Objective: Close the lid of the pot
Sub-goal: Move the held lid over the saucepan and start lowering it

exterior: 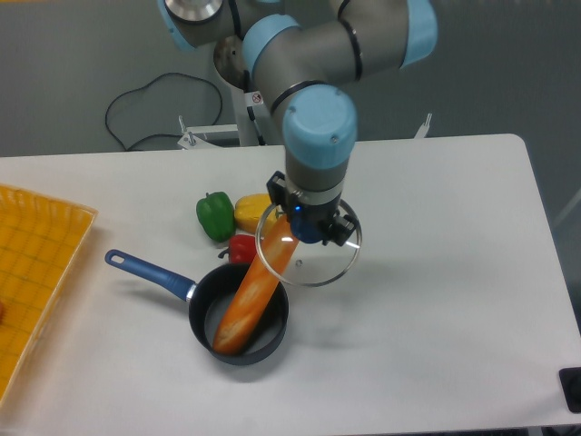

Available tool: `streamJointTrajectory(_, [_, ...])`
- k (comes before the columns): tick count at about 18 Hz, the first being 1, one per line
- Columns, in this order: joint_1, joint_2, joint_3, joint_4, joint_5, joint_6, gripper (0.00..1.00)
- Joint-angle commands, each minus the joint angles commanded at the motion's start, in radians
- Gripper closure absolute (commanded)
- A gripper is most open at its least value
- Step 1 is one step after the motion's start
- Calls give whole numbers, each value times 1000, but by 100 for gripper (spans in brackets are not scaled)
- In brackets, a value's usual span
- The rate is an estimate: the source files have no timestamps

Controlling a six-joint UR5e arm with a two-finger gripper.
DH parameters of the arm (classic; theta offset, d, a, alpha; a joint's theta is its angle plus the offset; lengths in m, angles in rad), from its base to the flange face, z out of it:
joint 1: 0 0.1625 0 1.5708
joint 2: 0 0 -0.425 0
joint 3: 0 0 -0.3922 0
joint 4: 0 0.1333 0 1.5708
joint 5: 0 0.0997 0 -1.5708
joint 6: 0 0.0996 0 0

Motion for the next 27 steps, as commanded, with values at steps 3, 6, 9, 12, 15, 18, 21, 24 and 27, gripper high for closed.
streamJointTrajectory(3, [-22, -15, 15, 2, 2, -31, 55])
streamJointTrajectory(6, [-45, -44, 37, 2, 8, -51, 55])
streamJointTrajectory(9, [-63, -58, 45, 2, 18, -52, 55])
streamJointTrajectory(12, [-77, -66, 45, 0, 29, -60, 55])
streamJointTrajectory(15, [-94, -81, 46, 0, 46, -78, 55])
streamJointTrajectory(18, [-112, -94, 52, 0, 57, -97, 55])
streamJointTrajectory(21, [-129, -103, 55, 2, 58, -112, 55])
streamJointTrajectory(24, [-141, -115, 66, 2, 60, -117, 55])
streamJointTrajectory(27, [-153, -127, 69, 2, 75, -130, 55])
